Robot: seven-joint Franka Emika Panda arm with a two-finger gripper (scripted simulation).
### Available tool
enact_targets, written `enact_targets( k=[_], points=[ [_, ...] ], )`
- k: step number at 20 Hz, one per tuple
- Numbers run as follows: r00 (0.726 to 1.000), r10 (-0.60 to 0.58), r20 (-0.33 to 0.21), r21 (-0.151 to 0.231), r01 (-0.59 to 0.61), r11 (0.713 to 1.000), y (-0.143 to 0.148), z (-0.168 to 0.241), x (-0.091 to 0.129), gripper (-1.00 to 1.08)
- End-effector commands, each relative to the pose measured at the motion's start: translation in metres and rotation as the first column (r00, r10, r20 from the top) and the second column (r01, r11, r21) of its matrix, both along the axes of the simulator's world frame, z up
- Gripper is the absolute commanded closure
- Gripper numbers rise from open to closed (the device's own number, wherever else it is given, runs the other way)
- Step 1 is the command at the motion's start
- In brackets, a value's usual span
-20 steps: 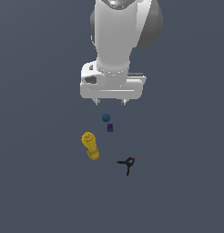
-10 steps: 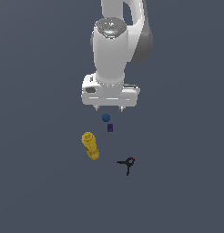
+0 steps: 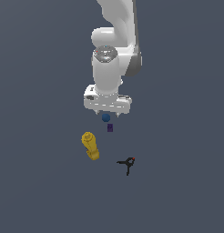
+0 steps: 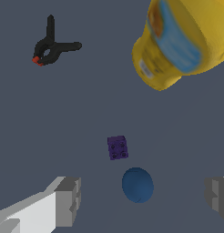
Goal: Pick up a designated object from a clutter of objects.
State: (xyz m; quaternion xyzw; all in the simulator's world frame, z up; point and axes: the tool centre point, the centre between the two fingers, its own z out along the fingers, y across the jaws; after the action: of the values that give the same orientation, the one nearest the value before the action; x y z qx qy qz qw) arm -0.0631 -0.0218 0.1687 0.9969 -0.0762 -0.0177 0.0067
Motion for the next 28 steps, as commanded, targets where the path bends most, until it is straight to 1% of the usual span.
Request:
enact_targets(
  k=[1,9,15,21,28],
  points=[
    [0.999,-0.034,0.007,0.003,0.034,0.999,-0.003,-0.017,-0.012,-0.92],
    [0.991,-0.134,0.024,0.009,0.133,0.991,-0.011,-0.062,-0.052,-0.92],
    [0.983,-0.181,0.032,0.01,0.18,0.984,-0.014,-0.08,-0.074,-0.92],
    [0.979,-0.202,0.036,0.011,0.202,0.979,-0.015,-0.087,-0.084,-0.92],
    [0.979,-0.201,0.035,0.011,0.201,0.98,-0.015,-0.091,-0.084,-0.92]
  ],
)
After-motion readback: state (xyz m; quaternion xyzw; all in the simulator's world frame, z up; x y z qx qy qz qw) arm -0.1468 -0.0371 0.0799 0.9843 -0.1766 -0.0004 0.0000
